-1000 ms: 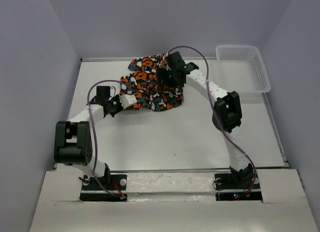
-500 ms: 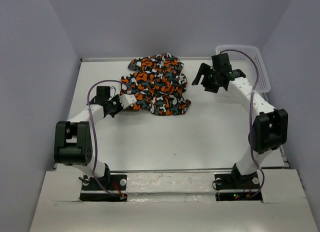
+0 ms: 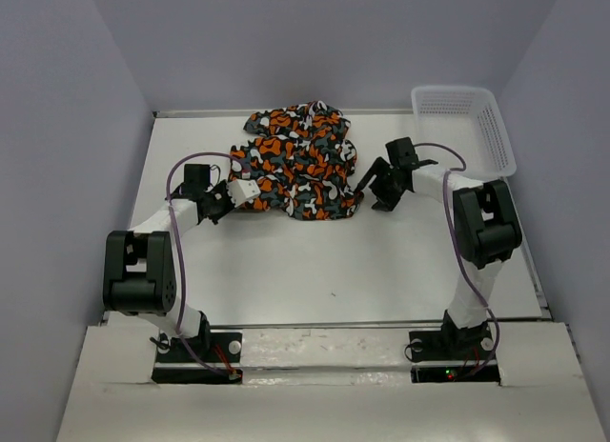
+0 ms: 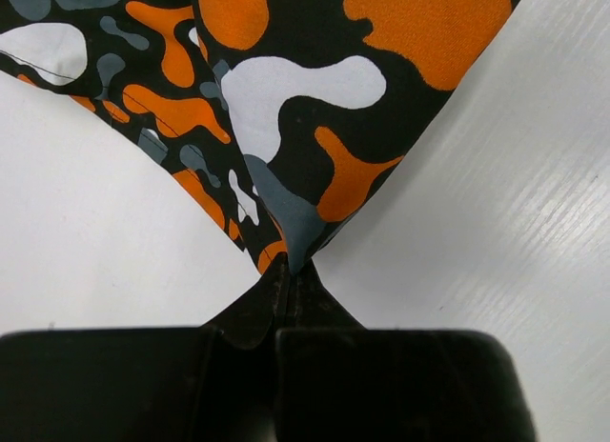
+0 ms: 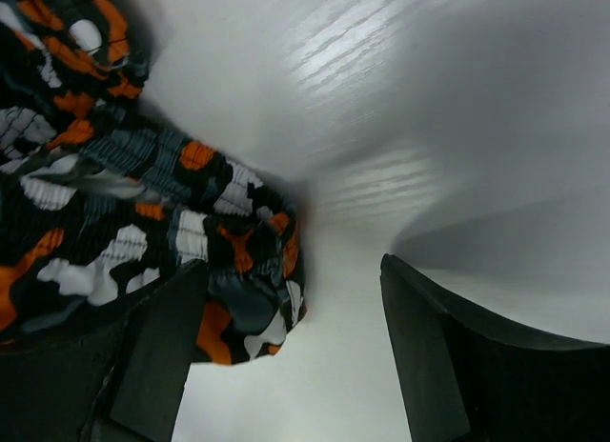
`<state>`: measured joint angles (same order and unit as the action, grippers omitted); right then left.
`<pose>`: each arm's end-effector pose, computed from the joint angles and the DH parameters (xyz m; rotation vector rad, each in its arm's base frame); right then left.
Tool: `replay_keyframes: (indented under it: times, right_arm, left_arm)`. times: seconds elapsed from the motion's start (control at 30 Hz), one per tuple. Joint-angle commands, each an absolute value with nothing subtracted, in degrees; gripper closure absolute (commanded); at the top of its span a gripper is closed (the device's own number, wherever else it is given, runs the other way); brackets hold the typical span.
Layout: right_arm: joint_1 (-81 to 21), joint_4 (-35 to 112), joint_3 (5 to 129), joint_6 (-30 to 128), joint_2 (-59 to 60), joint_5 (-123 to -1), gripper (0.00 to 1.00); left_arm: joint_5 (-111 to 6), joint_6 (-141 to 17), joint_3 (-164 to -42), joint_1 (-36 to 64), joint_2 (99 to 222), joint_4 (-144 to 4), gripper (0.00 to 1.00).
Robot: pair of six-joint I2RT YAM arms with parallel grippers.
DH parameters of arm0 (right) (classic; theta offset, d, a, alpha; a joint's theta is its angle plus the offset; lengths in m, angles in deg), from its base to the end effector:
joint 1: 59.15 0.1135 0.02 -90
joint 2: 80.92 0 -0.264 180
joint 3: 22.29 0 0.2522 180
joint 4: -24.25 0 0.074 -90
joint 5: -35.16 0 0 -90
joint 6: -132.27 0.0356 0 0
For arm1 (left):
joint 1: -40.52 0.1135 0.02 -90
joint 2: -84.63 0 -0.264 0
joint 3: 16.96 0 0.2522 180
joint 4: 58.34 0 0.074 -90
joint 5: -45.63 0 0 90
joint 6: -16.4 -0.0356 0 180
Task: Fold and stack the shorts
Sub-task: Flatten out the shorts at the center of the board.
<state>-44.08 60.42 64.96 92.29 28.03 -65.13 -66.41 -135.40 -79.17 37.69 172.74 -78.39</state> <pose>0.3827 0.1096 0.1776 0.7428 2.5923 0.6222 0.3115 -0.0288 0.1903 1.3789 1.8419 0.0679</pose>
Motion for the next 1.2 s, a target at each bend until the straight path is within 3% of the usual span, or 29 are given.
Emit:
replay_keyframes:
  times: [0.0, 0.07, 0.17, 0.2, 0.27, 0.3, 0.33, 0.47, 0.73, 0.87, 0.97, 1.03, 1.13, 1.17]
  right_arm:
    - [-43.8, 51.9, 64.9, 98.9, 31.0, -68.4, 0.23]
    - [-43.8, 51.9, 65.6, 99.4, 33.2, -67.7, 0.24]
    - [-43.2, 51.3, 66.5, 99.8, 35.4, -67.1, 0.41]
    - [-43.2, 50.9, 66.6, 100.0, 36.0, -67.3, 0.56]
    - [-43.2, 50.1, 66.4, 100.1, 36.7, -68.2, 0.75]
    - [-43.2, 50.1, 66.2, 99.9, 36.4, -67.5, 0.96]
    - [-43.2, 50.1, 65.9, 99.3, 35.8, -66.8, 0.99]
    - [-44.6, 51.2, 62.4, 96.5, 29.8, -64.5, 0.99]
    - [-45.4, 66.9, 50.5, 84.9, 13.5, -58.4, 0.99]
    - [-45.4, 72.7, 50.4, 83.5, 7.9, -55.1, 0.99]
    - [-45.4, 71.5, 63.5, 81.4, 16.6, -53.7, 0.99]
    - [-45.9, 71.5, 75.4, 79.5, 24.4, -54.4, 0.99]
    - [-46.5, 73.9, 110.8, 76.7, 43.4, -55.5, 0.99]
    - [-47.7, 77.1, 135.6, 76.9, 49.0, -55.1, 0.99]
  left_arm:
    - [-67.6, -134.5, -79.7, 37.9, 170.6, -78.7, 1.0]
    - [-67.8, -134.2, -79.7, 37.8, 170.1, -78.7, 1.0]
    - [-68.3, -133.7, -79.5, 37.8, 169.5, -78.3, 1.0]
    - [-68.4, -133.5, -79.3, 37.8, 169.4, -78.1, 1.0]
    - [-68.2, -131.9, -79.3, 37.8, 168.9, -77.7, 1.0]
    - [-67.8, -130.9, -79.6, 37.8, 168.8, -77.5, 1.0]
    - [-67.4, -129.9, -79.8, 37.9, 168.7, -77.4, 1.0]
    - [-66.0, -126.9, -81.9, 40.1, 167.7, -80.0, 1.0]
    - [-60.7, -138.8, -77.2, 46.8, 157.1, -95.0, 1.0]
    - [-64.3, -131.4, -74.1, 46.8, 150.5, -94.5, 1.0]
    - [-68.4, -121.6, -77.4, 46.7, 155.5, -84.5, 1.0]
    - [-68.5, -117.8, -86.2, 46.7, 160.7, -80.6, 1.0]
    - [-65.8, -113.9, -107.2, 46.7, 174.0, -75.5, 1.0]
    - [-62.0, -111.0, -114.3, 46.8, 181.1, -74.6, 1.0]
